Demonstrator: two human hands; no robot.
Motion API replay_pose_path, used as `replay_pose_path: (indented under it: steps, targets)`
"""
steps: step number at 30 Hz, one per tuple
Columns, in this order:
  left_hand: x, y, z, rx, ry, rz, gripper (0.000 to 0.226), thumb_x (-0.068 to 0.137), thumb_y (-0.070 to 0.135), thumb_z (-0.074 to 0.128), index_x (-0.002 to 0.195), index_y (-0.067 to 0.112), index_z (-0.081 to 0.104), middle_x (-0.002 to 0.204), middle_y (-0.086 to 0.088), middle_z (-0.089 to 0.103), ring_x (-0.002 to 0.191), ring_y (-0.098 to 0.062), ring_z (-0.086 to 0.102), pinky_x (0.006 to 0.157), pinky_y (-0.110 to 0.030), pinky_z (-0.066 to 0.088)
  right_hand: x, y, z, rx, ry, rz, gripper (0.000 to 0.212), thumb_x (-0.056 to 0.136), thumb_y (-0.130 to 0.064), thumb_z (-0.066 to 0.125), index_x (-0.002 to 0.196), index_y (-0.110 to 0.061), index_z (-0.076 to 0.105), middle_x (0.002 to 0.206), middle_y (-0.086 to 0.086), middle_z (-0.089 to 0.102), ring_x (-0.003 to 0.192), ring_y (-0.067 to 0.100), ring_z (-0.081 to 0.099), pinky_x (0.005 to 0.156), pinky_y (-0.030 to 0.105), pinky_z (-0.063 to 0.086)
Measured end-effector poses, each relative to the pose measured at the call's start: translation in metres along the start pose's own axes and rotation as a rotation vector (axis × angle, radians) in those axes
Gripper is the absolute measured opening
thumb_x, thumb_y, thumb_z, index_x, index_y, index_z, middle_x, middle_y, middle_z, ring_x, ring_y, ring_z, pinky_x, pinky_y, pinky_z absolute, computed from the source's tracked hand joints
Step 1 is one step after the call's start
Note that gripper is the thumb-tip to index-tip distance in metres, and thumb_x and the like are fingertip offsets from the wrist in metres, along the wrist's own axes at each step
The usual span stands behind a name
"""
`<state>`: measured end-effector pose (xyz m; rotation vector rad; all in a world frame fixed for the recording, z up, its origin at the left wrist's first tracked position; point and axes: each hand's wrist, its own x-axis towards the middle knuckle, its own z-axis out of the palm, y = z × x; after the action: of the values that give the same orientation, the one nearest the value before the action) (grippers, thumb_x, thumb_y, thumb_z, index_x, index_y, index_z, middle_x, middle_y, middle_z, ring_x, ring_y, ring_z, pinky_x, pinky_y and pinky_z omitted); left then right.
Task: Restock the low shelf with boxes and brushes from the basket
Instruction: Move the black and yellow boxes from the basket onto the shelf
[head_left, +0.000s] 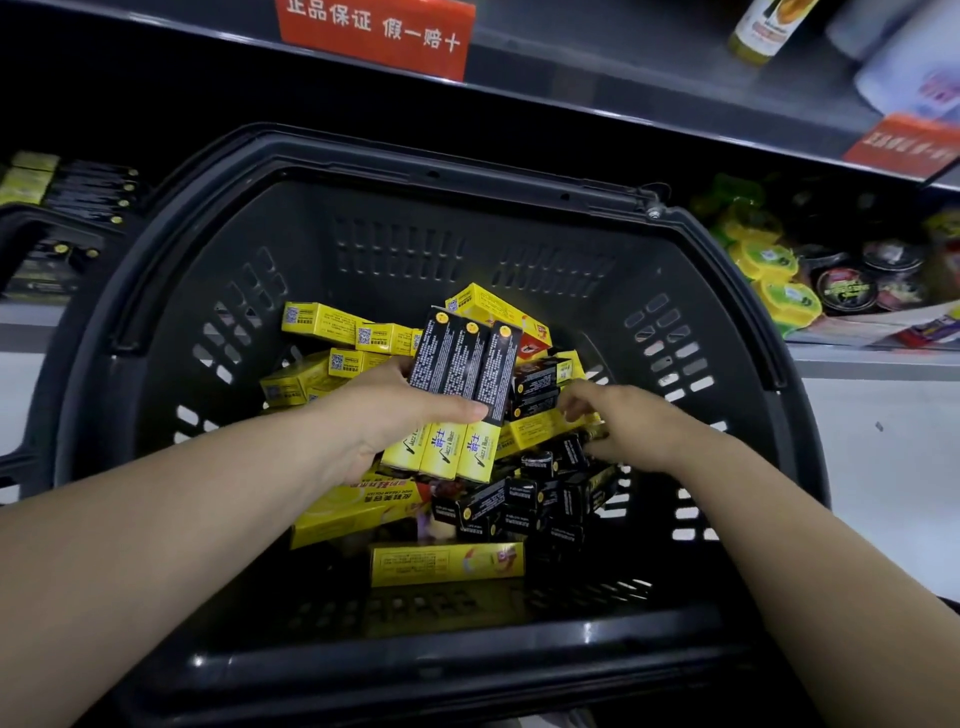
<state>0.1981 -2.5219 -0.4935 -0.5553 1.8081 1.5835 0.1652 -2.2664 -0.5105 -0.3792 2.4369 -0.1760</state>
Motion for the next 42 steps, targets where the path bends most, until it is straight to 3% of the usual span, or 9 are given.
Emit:
replay_pose_path:
  steps: [3, 8, 14, 19, 24, 31, 35, 38, 42]
  targets:
    - [0.001, 0.0, 0.002, 0.002, -0.003, 0.006, 0.045, 0.057, 0.03, 0.087, 0.083, 0.033, 0.049, 0.084, 0.015, 0.056, 0.079, -0.004, 0.046, 0.087, -0.033, 0.027, 0.0, 0.001, 0.013, -0.02, -0.133, 0.019, 0.06, 0.078, -0.017, 0.072, 0.131, -0.029, 0.047, 0.129, -0.008, 0.053, 0.112, 0.016, 0.054, 0.092, 0.032, 0.048]
    - [0.001, 0.001, 0.004, 0.016, -0.01, -0.001, 0.047, 0.057, 0.03, 0.087, 0.088, 0.032, 0.051, 0.088, 0.014, 0.057, 0.096, -0.014, 0.047, 0.094, -0.035, 0.029, 0.004, 0.007, 0.016, 0.02, -0.022, 0.0, 0.051, 0.079, -0.016, 0.071, 0.127, -0.028, 0.054, 0.119, -0.006, 0.062, 0.108, 0.015, 0.059, 0.088, 0.028, 0.049]
    - [0.001, 0.002, 0.004, 0.016, -0.007, 0.011, 0.056, 0.057, 0.03, 0.087, 0.103, 0.028, 0.054, 0.096, 0.01, 0.061, 0.092, -0.01, 0.051, 0.092, -0.033, 0.03, 0.003, 0.01, 0.018, -0.034, -0.197, 0.127, 0.061, 0.078, -0.022, 0.072, 0.133, -0.03, 0.046, 0.126, 0.002, 0.054, 0.1, 0.02, 0.06, 0.082, 0.029, 0.051]
    - [-0.001, 0.002, 0.002, 0.008, -0.008, 0.032, 0.06, 0.058, 0.031, 0.087, 0.106, 0.029, 0.052, 0.094, 0.012, 0.059, 0.095, -0.012, 0.049, 0.091, -0.033, 0.029, -0.008, -0.002, -0.01, -0.079, 0.169, 0.029, 0.046, 0.08, -0.034, 0.065, 0.124, -0.027, 0.054, 0.097, -0.007, 0.063, 0.078, 0.01, 0.06, 0.066, 0.021, 0.049]
    - [-0.008, 0.007, -0.005, -0.017, -0.023, 0.068, 0.05, 0.058, 0.031, 0.086, 0.096, 0.034, 0.053, 0.096, 0.013, 0.061, 0.094, -0.009, 0.05, 0.092, -0.032, 0.026, -0.03, -0.036, -0.039, 0.768, 0.609, -0.064, 0.032, 0.089, -0.037, 0.035, 0.094, -0.031, 0.066, 0.083, -0.015, 0.065, 0.076, -0.007, 0.059, 0.066, 0.006, 0.044]
    - [-0.034, 0.021, -0.029, -0.026, -0.121, 0.12, 0.076, 0.041, 0.042, 0.082, 0.113, 0.032, 0.061, 0.101, 0.016, 0.067, 0.097, -0.001, 0.052, 0.094, -0.031, 0.024, -0.03, -0.096, -0.043, 1.575, 0.308, 0.19, 0.042, 0.095, -0.044, 0.041, 0.102, -0.014, 0.071, 0.11, 0.019, 0.068, 0.098, 0.031, 0.067, 0.087, 0.042, 0.053]
    - [-0.054, 0.026, -0.065, -0.031, -0.076, 0.15, 0.097, 0.031, 0.049, 0.083, 0.122, 0.031, 0.056, 0.109, 0.013, 0.068, 0.109, -0.009, 0.054, 0.109, -0.042, 0.025, -0.015, -0.141, -0.059, 1.517, 0.196, 0.043, 0.025, 0.089, -0.041, 0.057, 0.094, -0.021, 0.07, 0.095, 0.006, 0.074, 0.087, 0.023, 0.071, 0.07, 0.034, 0.057]
    - [-0.072, 0.03, -0.106, -0.074, -0.022, 0.203, 0.076, 0.037, 0.043, 0.082, 0.109, 0.031, 0.061, 0.089, 0.016, 0.073, 0.086, -0.001, 0.067, 0.087, -0.027, 0.045, 0.003, -0.179, -0.077, 1.393, 0.195, -0.103, 0.02, 0.087, -0.037, 0.062, 0.092, -0.022, 0.073, 0.096, 0.001, 0.074, 0.088, 0.017, 0.071, 0.065, 0.026, 0.056]
    - [-0.093, 0.027, -0.166, -0.205, 0.096, 0.224, 0.073, 0.04, 0.034, 0.083, 0.108, 0.023, 0.061, 0.084, 0.004, 0.075, 0.079, -0.013, 0.072, 0.069, -0.03, 0.057, 0.03, -0.226, -0.105, 1.274, 0.217, -0.142, 0.018, 0.084, -0.04, 0.065, 0.089, -0.023, 0.065, 0.078, -0.009, 0.072, 0.075, 0.013, 0.068, 0.069, 0.028, 0.05]
